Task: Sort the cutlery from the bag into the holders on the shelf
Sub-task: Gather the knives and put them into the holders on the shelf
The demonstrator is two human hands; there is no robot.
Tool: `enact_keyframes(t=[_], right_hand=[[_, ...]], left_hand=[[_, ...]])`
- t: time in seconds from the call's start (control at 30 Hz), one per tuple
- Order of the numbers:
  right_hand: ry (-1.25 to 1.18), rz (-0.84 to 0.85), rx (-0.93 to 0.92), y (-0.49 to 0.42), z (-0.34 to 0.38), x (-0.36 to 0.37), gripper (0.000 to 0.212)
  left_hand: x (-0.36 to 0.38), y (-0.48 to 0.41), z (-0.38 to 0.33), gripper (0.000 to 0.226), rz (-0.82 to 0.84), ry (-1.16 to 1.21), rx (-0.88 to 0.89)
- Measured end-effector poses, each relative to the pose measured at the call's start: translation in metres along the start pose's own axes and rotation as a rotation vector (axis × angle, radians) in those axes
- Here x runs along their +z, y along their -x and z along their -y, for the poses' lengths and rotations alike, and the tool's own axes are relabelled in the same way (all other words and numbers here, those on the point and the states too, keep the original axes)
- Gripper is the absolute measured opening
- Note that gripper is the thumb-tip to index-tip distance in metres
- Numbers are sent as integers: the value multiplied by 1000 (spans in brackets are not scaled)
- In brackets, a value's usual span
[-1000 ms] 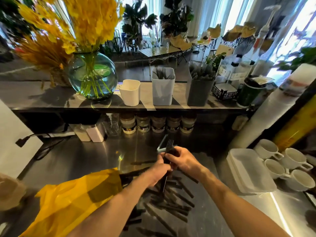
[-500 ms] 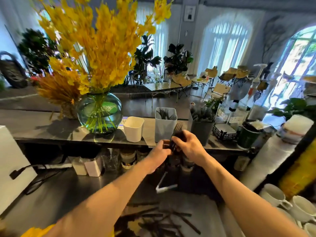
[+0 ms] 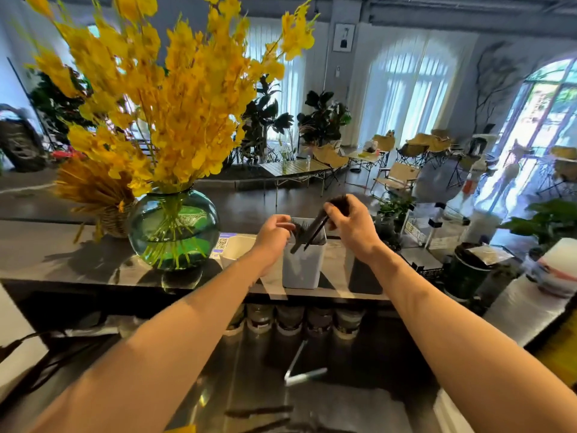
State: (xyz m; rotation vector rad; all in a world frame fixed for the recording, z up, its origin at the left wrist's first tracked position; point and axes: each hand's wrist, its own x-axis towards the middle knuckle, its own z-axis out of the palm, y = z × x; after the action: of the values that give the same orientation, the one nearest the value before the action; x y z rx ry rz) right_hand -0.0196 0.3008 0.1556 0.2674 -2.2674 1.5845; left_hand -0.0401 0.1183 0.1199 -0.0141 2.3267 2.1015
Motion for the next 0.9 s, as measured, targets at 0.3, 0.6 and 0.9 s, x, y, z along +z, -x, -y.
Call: enact_keyframes(t=[0.3,0.6,0.9], right_hand=[[5,-51,9,-46,0,18,10],[151,-29,75,-49,-35,29,11],[339,253,167,-35,-45,40,47]], left_hand=[[1,-39,-7,31,-2,288,-78],[14,-50,8,47,87,276,-103],[15,-42,7,49,143,204,-80]])
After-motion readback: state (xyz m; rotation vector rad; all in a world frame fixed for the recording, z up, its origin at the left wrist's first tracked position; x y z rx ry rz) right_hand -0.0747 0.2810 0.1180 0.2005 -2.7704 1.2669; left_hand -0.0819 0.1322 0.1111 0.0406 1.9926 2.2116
